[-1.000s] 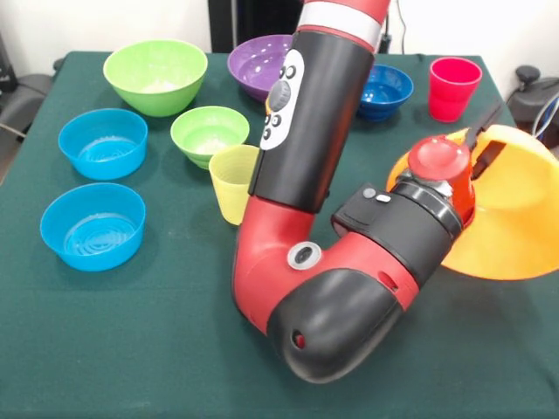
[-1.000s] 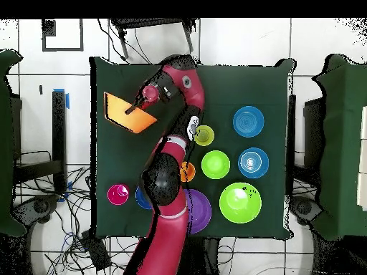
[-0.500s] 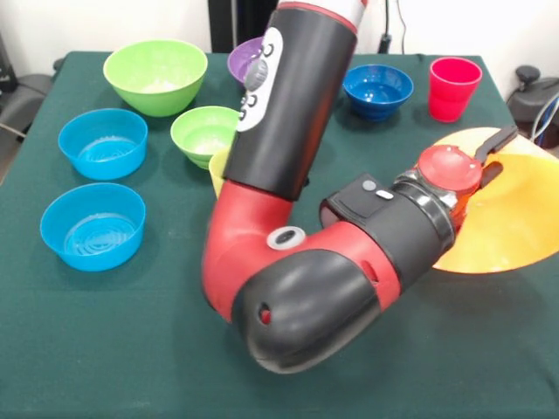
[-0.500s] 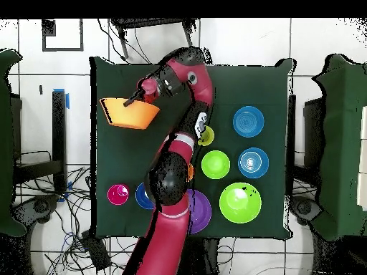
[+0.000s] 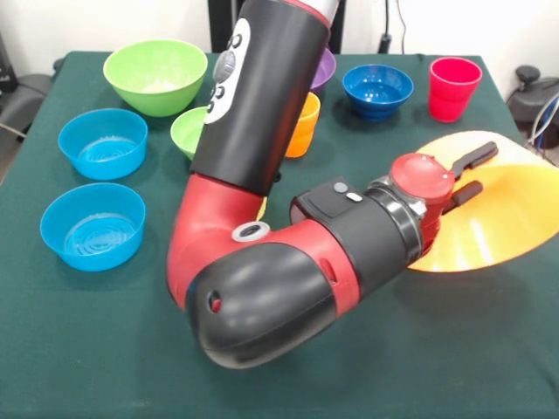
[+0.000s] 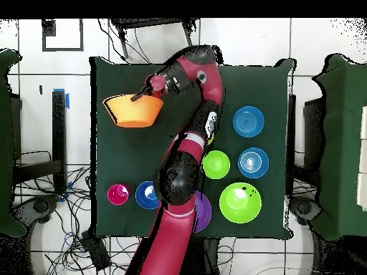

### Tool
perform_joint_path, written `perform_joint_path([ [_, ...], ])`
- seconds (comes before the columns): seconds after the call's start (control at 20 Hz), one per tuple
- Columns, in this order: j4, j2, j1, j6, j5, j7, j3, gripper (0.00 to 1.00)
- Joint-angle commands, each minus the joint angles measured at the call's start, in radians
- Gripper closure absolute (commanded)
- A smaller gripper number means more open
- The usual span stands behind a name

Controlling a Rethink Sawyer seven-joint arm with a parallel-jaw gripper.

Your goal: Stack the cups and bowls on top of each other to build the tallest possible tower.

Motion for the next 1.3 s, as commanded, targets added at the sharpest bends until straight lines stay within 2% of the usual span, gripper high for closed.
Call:
perform_joint_path([
  [0.05, -0.098, 0.072, 0.000, -0.208, -0.110, 0.114, 0.013, 0.00],
  [0.35, -0.092, 0.065, 0.005, -0.439, -0.083, 0.027, 0.031, 0.00],
  [0.65, -0.096, 0.066, 0.024, -0.582, -0.071, 0.019, 0.082, 0.00],
  [0.95, -0.143, 0.047, -0.009, -0.726, -0.046, 0.008, 0.030, 0.00],
  [1.3, -0.127, -0.011, -0.005, -0.995, -0.101, -0.063, 0.048, 0.00],
])
